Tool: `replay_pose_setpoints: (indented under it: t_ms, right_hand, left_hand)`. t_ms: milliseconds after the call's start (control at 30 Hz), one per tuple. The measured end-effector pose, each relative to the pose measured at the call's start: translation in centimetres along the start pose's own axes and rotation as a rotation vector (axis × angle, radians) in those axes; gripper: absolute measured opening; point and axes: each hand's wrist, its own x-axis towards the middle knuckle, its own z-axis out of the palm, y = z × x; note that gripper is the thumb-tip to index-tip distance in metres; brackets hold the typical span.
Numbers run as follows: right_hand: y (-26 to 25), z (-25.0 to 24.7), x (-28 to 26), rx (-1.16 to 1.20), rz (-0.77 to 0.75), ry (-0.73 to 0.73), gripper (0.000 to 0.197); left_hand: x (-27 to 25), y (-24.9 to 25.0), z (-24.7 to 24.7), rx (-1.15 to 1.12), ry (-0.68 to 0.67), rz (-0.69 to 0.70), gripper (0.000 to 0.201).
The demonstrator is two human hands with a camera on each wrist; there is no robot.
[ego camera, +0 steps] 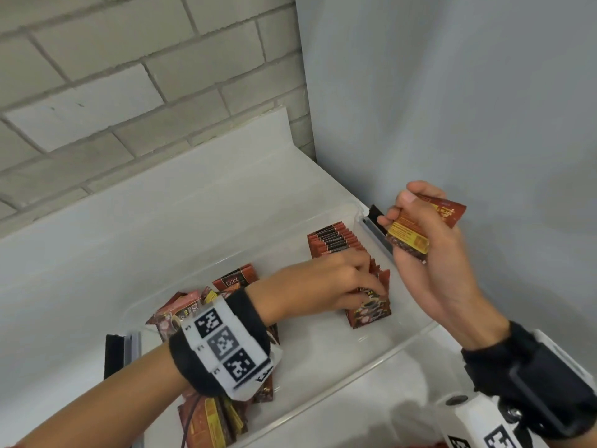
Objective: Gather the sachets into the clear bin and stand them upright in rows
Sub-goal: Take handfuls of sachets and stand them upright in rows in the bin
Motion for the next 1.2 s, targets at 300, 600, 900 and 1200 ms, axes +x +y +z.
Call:
replay_pose_setpoints:
  t_ms: [300,600,900,1200]
  right_hand:
    - [0.1,-0.1,0.1,0.025,0.023,-0.012,0.021]
    - [0.1,0.0,0.1,0.002,0.026,0.002,0.02]
    - [0.0,-0.1,0.0,0.025,0.059,-0.003,0.013]
    - [-0.3,0.1,-0.1,0.238,0.165,-0.03,0.031]
  left_hand:
    - [0.1,0.4,1.9,0.291,0.093,0.109,0.026]
    - [0.2,0.8,2.3,0.466,0.053,0.142,0.018]
    - [0.4,1.0,2.1,0.478,0.052,0.107,0.019]
    - [0.2,0.3,2.3,0.325,0.047,0.115,0.02]
